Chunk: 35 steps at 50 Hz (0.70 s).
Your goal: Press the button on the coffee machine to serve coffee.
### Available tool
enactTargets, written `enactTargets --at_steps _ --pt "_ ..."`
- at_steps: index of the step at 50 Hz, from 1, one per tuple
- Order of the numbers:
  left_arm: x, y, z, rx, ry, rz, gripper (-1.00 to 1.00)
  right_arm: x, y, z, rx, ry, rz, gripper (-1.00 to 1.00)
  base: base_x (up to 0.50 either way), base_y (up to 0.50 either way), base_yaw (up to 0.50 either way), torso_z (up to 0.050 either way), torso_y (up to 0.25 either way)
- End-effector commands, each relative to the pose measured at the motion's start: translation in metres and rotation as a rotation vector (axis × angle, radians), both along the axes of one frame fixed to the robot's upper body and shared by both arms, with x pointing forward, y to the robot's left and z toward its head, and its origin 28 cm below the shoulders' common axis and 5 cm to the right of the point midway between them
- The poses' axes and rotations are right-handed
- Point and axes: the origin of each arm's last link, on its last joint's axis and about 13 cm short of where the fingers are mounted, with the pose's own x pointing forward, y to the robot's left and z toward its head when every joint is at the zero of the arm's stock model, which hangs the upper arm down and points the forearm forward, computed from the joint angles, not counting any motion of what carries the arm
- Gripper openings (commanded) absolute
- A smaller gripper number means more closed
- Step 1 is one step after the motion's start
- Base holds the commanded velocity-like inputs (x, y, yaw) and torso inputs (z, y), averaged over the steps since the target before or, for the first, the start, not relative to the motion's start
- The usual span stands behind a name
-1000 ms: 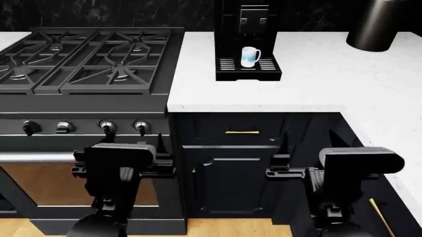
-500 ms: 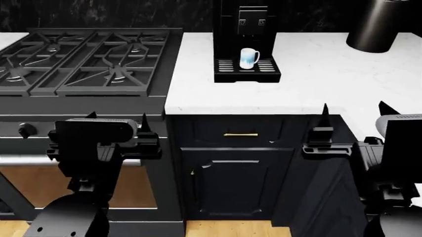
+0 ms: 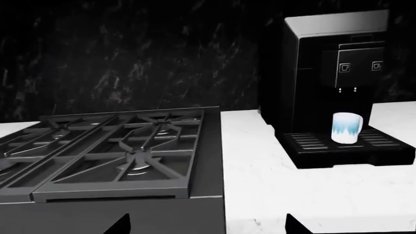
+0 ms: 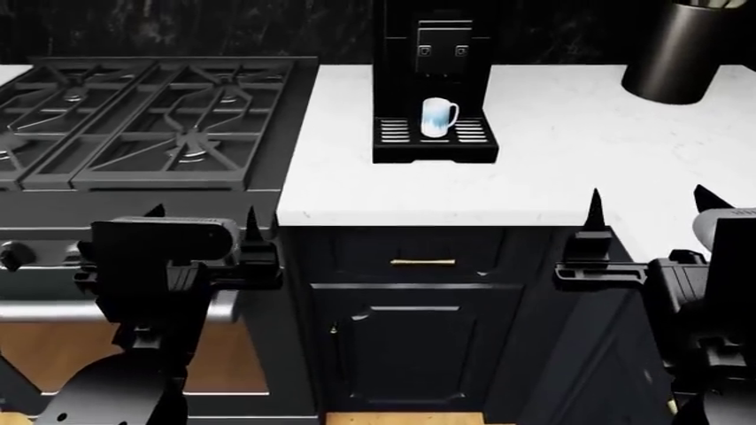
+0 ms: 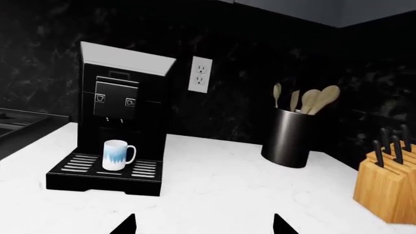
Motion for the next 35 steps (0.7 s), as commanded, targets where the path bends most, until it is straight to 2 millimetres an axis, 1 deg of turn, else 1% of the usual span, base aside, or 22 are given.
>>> enactTargets --at_steps 1,14,35 --pt "0.0019 0.001 -0.0024 -0.008 -0.005 -0.002 1.0 -0.0006 -0.0013 -0.0013 0.011 0.002 -0.001 1.0 0.16 -0.06 0.0 0.0 0.0" --pt "0.0034 0.0024 -0.0022 -0.012 -0.01 0.013 1.0 0.0022 -0.0006 -0.0041 0.006 0.005 0.008 1.0 0.16 -0.05 0.0 0.0 0.0" --pt "0.0035 0.0026 -0.0048 -0.007 -0.007 0.014 1.0 -0.0012 0.0003 -0.0038 0.007 0.002 0.01 1.0 0.34 -0.05 0.0 0.0 0.0"
